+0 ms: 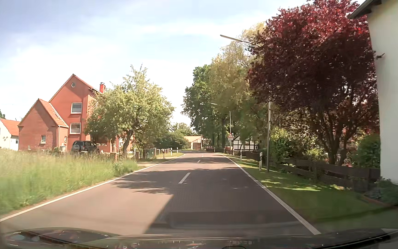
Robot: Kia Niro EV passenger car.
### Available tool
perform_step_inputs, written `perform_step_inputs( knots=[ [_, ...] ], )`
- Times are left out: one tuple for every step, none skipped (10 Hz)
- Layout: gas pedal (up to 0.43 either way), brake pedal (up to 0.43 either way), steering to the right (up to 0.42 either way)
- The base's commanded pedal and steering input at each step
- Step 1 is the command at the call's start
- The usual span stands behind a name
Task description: Follow the waypoints while adhering to traffic rules and regulations
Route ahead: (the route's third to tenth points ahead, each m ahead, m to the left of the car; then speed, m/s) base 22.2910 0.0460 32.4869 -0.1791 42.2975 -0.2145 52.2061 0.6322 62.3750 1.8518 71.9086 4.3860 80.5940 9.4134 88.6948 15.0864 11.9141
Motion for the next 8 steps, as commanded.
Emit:
perform_step_inputs(
  knots=[
    [0.220,0.000,0.000],
    [0.220,0.000,0.001],
    [0.220,0.000,0.003],
    [0.220,0.000,0.003],
    [0.220,0.000,0.003],
    [0.220,0.000,0.003],
    [0.220,0.000,0.003],
    [0.220,0.000,0.003]
  ],
)
